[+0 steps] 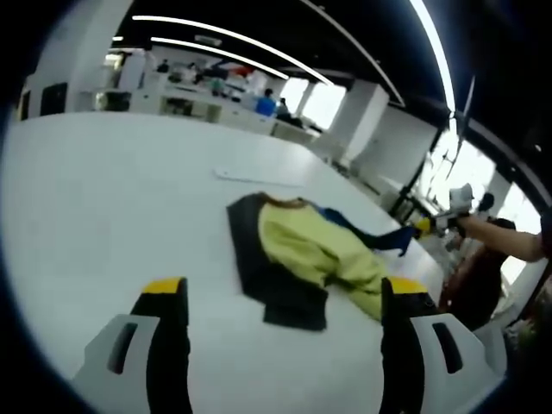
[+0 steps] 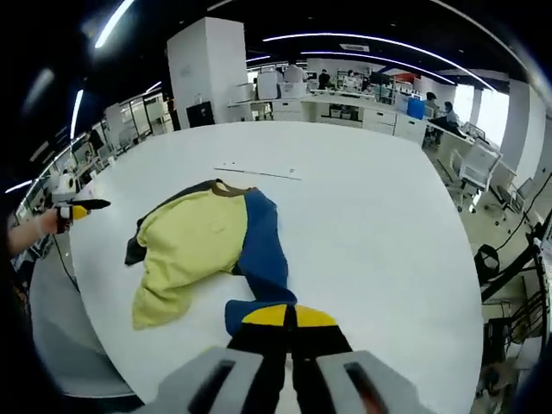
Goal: Fold the garment on the visible template until the final outline fits inside the template.
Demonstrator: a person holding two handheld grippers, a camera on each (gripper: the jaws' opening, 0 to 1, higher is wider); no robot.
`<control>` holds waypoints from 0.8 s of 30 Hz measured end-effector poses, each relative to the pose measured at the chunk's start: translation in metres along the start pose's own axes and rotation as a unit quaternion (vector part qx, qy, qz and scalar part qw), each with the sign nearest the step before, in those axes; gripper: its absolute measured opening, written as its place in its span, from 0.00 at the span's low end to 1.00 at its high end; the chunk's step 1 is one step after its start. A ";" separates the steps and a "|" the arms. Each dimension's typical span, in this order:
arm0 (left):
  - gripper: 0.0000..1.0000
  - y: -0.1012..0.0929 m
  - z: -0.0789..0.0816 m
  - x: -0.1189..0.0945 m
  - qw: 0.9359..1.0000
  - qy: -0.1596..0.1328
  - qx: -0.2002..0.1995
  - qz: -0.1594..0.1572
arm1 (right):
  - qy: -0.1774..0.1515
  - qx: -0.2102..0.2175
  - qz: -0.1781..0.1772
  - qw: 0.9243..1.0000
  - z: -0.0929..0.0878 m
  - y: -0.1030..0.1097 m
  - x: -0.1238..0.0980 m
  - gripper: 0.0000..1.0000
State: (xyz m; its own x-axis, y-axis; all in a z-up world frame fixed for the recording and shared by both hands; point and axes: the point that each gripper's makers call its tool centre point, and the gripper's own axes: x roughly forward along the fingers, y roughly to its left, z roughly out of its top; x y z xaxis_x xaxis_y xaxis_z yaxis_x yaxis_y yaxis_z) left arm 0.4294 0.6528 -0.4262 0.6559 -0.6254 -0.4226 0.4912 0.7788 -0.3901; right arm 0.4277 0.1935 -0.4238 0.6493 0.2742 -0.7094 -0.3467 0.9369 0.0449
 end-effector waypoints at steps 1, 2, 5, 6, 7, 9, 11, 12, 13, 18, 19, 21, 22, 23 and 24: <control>0.89 0.000 0.000 0.001 1.000 0.000 -0.001 0.000 | 0.001 -0.001 -0.002 1.000 0.001 -0.003 0.000 0.00; 0.89 0.000 0.001 0.001 1.000 0.000 -0.001 0.000 | 0.005 -0.002 -0.005 1.000 0.001 -0.008 0.000 0.00; 0.89 0.001 0.002 0.003 1.000 0.001 0.000 0.001 | 0.014 -0.001 -0.014 1.000 0.002 -0.022 0.000 0.00; 0.89 0.001 0.002 0.004 1.000 0.001 -0.001 0.001 | 0.015 0.000 -0.017 1.000 0.002 -0.026 0.000 0.00; 0.89 0.002 0.002 0.004 1.000 0.001 -0.001 0.001 | 0.019 0.003 -0.021 1.000 0.001 -0.032 0.001 0.00; 0.89 0.002 0.001 0.005 1.000 0.004 0.000 0.001 | 0.022 0.005 -0.024 0.999 0.001 -0.040 0.001 0.00; 0.89 0.001 0.001 0.006 1.000 0.004 0.000 0.001 | 0.030 0.007 -0.030 0.999 -0.001 -0.049 0.000 0.00; 0.89 0.001 0.002 0.007 1.000 0.004 -0.001 0.001 | 0.033 0.006 -0.031 0.999 -0.001 -0.052 0.000 0.00; 0.89 0.000 0.002 0.008 1.000 0.004 0.000 0.001 | 0.040 0.007 -0.034 0.999 -0.003 -0.057 0.000 0.00; 0.89 -0.001 0.003 0.010 1.000 0.003 0.002 0.000 | 0.063 -0.001 -0.041 0.997 -0.007 -0.074 0.002 0.00; 0.89 -0.002 0.003 0.010 1.000 0.002 0.002 -0.001 | 0.067 -0.005 -0.045 0.997 -0.007 -0.077 0.002 0.00; 0.88 -0.002 0.003 0.011 1.000 0.005 0.003 0.000 | 0.072 -0.007 -0.048 0.996 -0.007 -0.083 0.004 0.00; 0.88 -0.001 0.003 0.011 1.000 0.005 0.003 0.000 | 0.075 -0.005 -0.050 0.996 -0.007 -0.088 0.006 0.00; 0.88 -0.001 0.003 0.012 1.000 0.005 0.002 0.001 | 0.079 0.000 -0.051 0.996 -0.009 -0.092 0.007 0.00; 0.88 -0.001 0.002 0.012 1.000 0.006 0.001 0.002 | 0.082 0.001 -0.053 0.995 -0.010 -0.097 0.009 0.00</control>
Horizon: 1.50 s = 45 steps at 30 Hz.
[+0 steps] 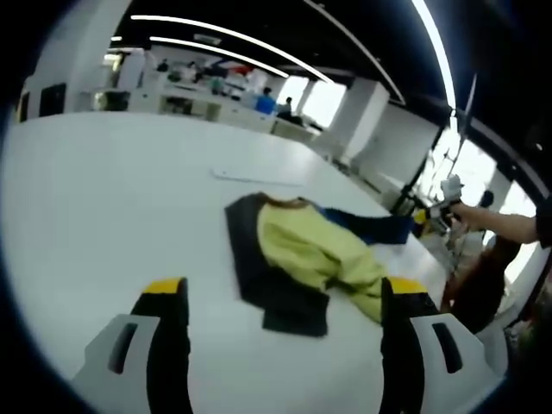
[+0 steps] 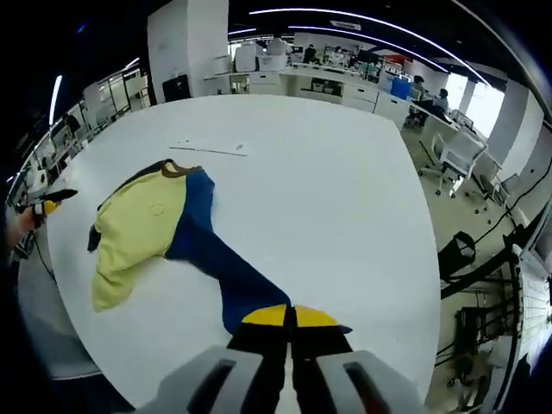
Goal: Fold the garment on the visible template until the final outline fits inside the template.
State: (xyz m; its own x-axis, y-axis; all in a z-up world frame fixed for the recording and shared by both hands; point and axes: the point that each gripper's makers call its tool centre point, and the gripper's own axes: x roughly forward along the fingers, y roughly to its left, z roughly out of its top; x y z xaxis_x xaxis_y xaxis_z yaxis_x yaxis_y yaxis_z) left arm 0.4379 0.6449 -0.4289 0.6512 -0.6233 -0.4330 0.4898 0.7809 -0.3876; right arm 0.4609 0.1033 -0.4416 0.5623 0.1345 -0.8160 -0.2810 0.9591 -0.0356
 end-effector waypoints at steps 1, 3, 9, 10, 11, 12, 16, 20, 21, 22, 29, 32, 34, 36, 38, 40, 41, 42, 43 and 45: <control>0.88 0.000 0.000 0.000 1.000 0.001 0.000 0.001 | 0.003 0.001 -0.002 1.000 -0.001 -0.003 0.002 0.00; 0.88 0.001 0.000 0.000 1.000 0.001 0.000 0.003 | 0.008 0.002 -0.006 1.000 -0.001 -0.010 0.006 0.00; 0.88 0.005 -0.001 0.000 1.000 0.004 -0.003 0.011 | 0.025 0.002 -0.015 1.000 0.001 -0.029 0.023 0.00; 0.88 0.005 -0.001 0.000 1.000 0.004 -0.003 0.012 | 0.027 0.000 -0.016 1.000 0.002 -0.031 0.026 0.00; 0.88 0.005 -0.002 0.001 1.000 0.005 -0.003 0.013 | 0.030 -0.002 -0.017 0.999 0.002 -0.033 0.029 0.00; 0.88 0.006 -0.002 0.001 1.000 0.006 -0.004 0.015 | 0.037 -0.003 -0.019 0.999 0.002 -0.037 0.034 0.00; 0.88 0.008 -0.002 0.003 1.000 0.005 -0.007 0.018 | 0.049 -0.002 -0.024 0.998 0.001 -0.050 0.049 0.00; 0.87 0.010 -0.002 0.006 1.000 0.006 -0.010 0.023 | 0.053 0.004 -0.021 0.998 0.003 -0.052 0.065 0.00; 0.87 0.011 -0.002 0.007 1.000 0.007 -0.010 0.024 | 0.054 0.003 -0.020 0.998 0.004 -0.051 0.070 0.00; 0.87 0.011 -0.003 0.008 1.000 0.008 -0.010 0.025 | 0.053 0.002 -0.017 0.998 0.005 -0.049 0.073 0.00; 0.87 0.011 -0.005 0.014 0.999 0.012 -0.014 0.026 | 0.068 -0.003 -0.008 0.998 0.002 -0.044 0.095 0.00; 0.87 0.012 -0.005 0.016 0.999 0.011 -0.017 0.027 | 0.053 0.025 0.011 0.998 0.008 -0.035 0.099 0.00; 0.87 0.013 -0.007 0.017 0.999 0.013 -0.018 0.026 | 0.054 0.026 0.014 0.998 0.009 -0.029 0.101 0.00; 0.87 0.013 -0.008 0.018 0.999 0.014 -0.019 0.026 | 0.054 0.027 0.016 0.998 0.010 -0.025 0.104 0.00; 0.87 0.013 -0.008 0.019 0.999 0.014 -0.020 0.026 | 0.047 0.031 0.024 0.998 0.014 -0.018 0.107 0.00; 0.87 0.013 -0.009 0.020 0.999 0.014 -0.021 0.026 | 0.050 0.026 0.024 0.998 0.013 -0.015 0.110 0.00; 0.87 0.013 -0.009 0.020 0.999 0.015 -0.021 0.026 | 0.054 0.024 0.024 0.998 0.011 -0.015 0.111 0.00; 0.87 0.013 -0.010 0.020 0.999 0.015 -0.021 0.026 | 0.058 0.025 0.025 0.998 0.008 -0.014 0.113 0.00; 0.87 0.013 -0.010 0.020 0.999 0.015 -0.022 0.025 | 0.058 0.027 0.025 0.998 0.007 -0.014 0.113 0.00; 0.87 0.013 -0.009 0.021 0.999 0.015 -0.022 0.025 | 0.058 0.028 0.025 0.998 0.005 -0.014 0.113 0.00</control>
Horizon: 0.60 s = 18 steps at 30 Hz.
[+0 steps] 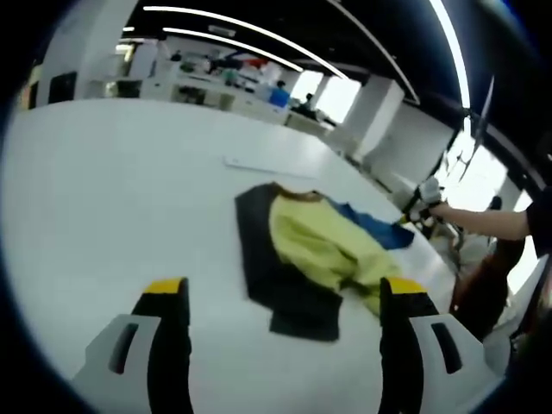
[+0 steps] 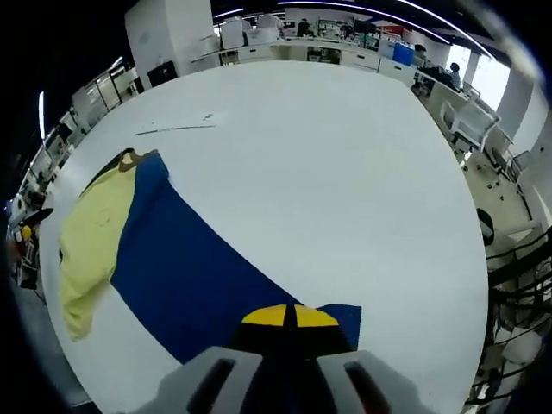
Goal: Fold the garment on the visible template until the final outline fits inside the template.
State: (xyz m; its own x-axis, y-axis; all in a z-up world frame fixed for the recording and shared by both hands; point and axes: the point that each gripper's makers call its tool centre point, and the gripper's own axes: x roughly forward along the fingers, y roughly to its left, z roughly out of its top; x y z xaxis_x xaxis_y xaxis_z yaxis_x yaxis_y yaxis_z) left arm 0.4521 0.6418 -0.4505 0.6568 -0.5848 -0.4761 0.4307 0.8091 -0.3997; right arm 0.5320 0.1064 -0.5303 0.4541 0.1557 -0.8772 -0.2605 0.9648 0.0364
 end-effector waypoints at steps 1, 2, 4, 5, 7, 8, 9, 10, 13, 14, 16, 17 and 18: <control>0.87 0.000 0.000 0.000 1.000 0.000 0.000 0.000 | 0.001 0.001 -0.001 1.000 -0.002 -0.001 0.000 0.00; 0.87 0.000 0.000 0.000 1.000 0.000 0.000 0.000 | 0.003 0.003 -0.002 1.000 -0.004 -0.003 0.000 0.00; 0.88 0.000 0.001 0.000 1.000 0.000 0.000 0.001 | 0.005 0.006 -0.008 1.000 -0.009 -0.008 -0.002 0.00; 0.88 0.000 0.001 0.000 1.000 -0.001 0.000 0.000 | 0.005 0.007 -0.011 1.000 -0.010 -0.011 -0.003 0.00; 0.87 -0.001 0.001 0.000 1.000 0.000 0.000 0.000 | 0.006 0.013 -0.018 1.000 -0.015 -0.018 -0.006 0.00; 0.88 -0.001 0.000 0.000 1.000 0.001 0.002 0.000 | 0.008 0.020 -0.024 0.999 -0.018 -0.024 -0.008 0.00; 0.87 -0.002 0.000 0.000 1.000 0.001 0.002 -0.001 | 0.009 0.026 -0.030 0.999 -0.021 -0.027 -0.010 0.00; 0.87 -0.002 0.000 0.001 1.000 0.002 0.001 -0.001 | 0.017 0.025 -0.034 0.999 -0.026 -0.031 -0.012 0.00; 0.87 -0.004 -0.001 0.002 1.000 0.003 0.002 -0.002 | 0.027 0.028 -0.045 0.998 -0.035 -0.043 -0.015 0.00; 0.87 -0.004 0.000 0.003 1.000 0.003 0.002 -0.003 | 0.032 0.035 -0.053 0.997 -0.039 -0.049 -0.017 0.00; 0.87 -0.005 0.000 0.004 1.000 0.003 0.001 -0.004 | 0.033 0.039 -0.054 0.997 -0.043 -0.052 -0.019 0.00; 0.87 -0.006 0.000 0.005 1.000 0.003 0.003 -0.005 | 0.038 0.046 -0.054 0.997 -0.048 -0.054 -0.021 0.00; 0.87 -0.007 0.000 0.005 1.000 0.004 0.003 -0.006 | 0.039 0.048 -0.055 0.997 -0.050 -0.055 -0.022 0.00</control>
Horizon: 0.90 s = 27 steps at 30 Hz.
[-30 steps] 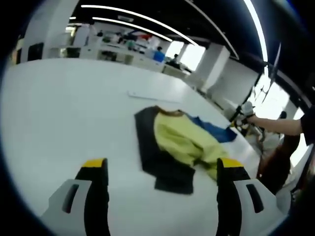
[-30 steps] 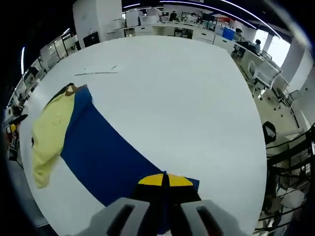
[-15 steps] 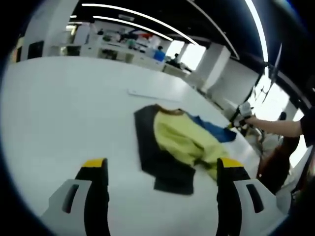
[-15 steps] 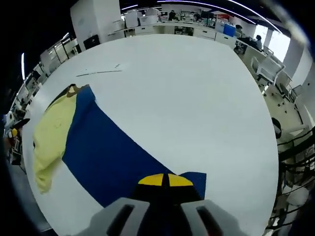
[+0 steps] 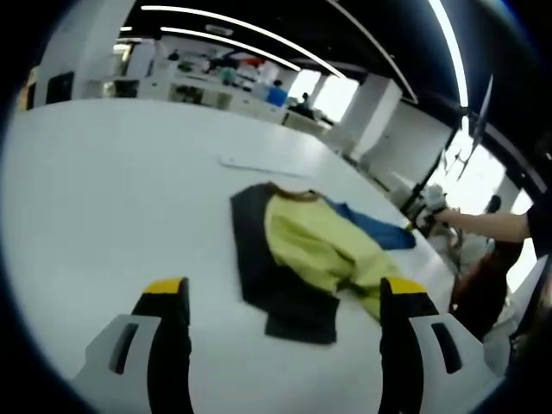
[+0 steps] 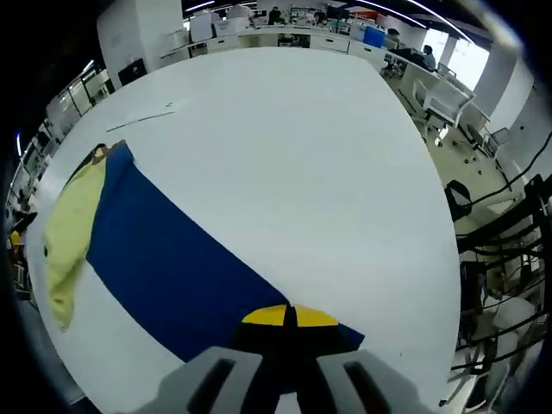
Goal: Fold the garment on the visible template until the final outline fits inside the template.
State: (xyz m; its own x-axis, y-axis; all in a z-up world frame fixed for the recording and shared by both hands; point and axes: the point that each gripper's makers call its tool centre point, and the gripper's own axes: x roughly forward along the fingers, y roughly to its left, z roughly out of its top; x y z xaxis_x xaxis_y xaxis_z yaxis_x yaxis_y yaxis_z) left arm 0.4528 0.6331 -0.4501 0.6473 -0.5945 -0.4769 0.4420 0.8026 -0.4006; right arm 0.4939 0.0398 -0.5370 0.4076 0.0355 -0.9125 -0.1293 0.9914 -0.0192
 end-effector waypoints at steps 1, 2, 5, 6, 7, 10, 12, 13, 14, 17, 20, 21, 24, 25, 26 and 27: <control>0.87 -0.001 0.000 0.001 1.000 0.000 0.001 -0.002 | 0.002 0.000 -0.001 1.000 -0.003 -0.001 -0.001 0.00; 0.87 -0.001 0.001 0.001 1.000 0.000 0.001 -0.002 | 0.004 0.002 -0.003 1.000 -0.004 -0.001 -0.001 0.00; 0.87 -0.003 0.001 0.003 1.000 0.001 0.001 -0.005 | -0.005 -0.004 -0.002 1.000 -0.004 0.002 -0.003 0.00; 0.87 -0.003 0.001 0.004 1.000 0.001 0.002 -0.006 | -0.005 -0.006 -0.003 1.000 -0.003 0.000 -0.002 0.00; 0.88 -0.004 0.001 0.004 1.000 0.002 0.002 -0.007 | -0.006 -0.009 -0.003 1.000 -0.002 0.000 -0.001 0.00; 0.88 -0.004 0.002 0.004 1.000 0.001 0.002 -0.007 | -0.010 -0.009 -0.003 1.000 -0.003 0.000 -0.002 0.00; 0.87 -0.003 0.002 0.003 1.000 0.001 0.002 -0.007 | -0.012 -0.007 -0.001 1.000 -0.003 0.001 -0.003 0.00; 0.88 -0.003 0.002 0.003 1.000 0.001 0.002 -0.006 | -0.014 -0.006 0.000 1.000 -0.003 0.001 -0.003 0.00; 0.88 -0.003 0.002 0.002 1.000 0.001 0.002 -0.006 | -0.017 -0.005 0.001 1.000 -0.003 0.001 -0.004 0.00; 0.88 -0.003 0.002 0.001 1.000 0.000 0.001 -0.006 | -0.027 -0.004 0.004 1.000 0.001 -0.002 -0.004 0.00; 0.88 -0.003 0.003 0.001 1.000 -0.001 0.002 -0.006 | -0.053 -0.007 0.012 0.998 0.006 0.001 -0.008 0.10; 0.88 -0.003 0.003 0.001 1.000 -0.001 0.001 -0.006 | -0.061 -0.001 0.025 0.998 0.007 0.004 -0.008 0.17; 0.88 -0.002 0.003 0.001 1.000 -0.001 0.001 -0.005 | -0.093 0.005 0.025 0.995 0.005 0.010 -0.018 0.34; 0.88 -0.003 0.003 0.001 1.000 -0.002 0.000 -0.006 | -0.098 0.015 0.032 0.995 0.003 0.012 -0.021 0.38; 0.88 -0.003 0.003 0.001 1.000 -0.002 0.001 -0.006 | -0.101 0.020 0.036 0.994 0.001 0.015 -0.024 0.40; 0.88 -0.003 0.003 0.001 1.000 -0.001 0.001 -0.007 | -0.106 0.027 0.039 0.993 -0.003 0.016 -0.027 0.42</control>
State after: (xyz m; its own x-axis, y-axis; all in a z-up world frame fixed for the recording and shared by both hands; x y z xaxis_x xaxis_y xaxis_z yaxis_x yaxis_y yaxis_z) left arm 0.4538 0.6301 -0.4471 0.6429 -0.6052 -0.4694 0.4526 0.7946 -0.4047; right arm 0.4785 0.0543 -0.5139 0.5807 0.1318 -0.8034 -0.1216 0.9898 0.0745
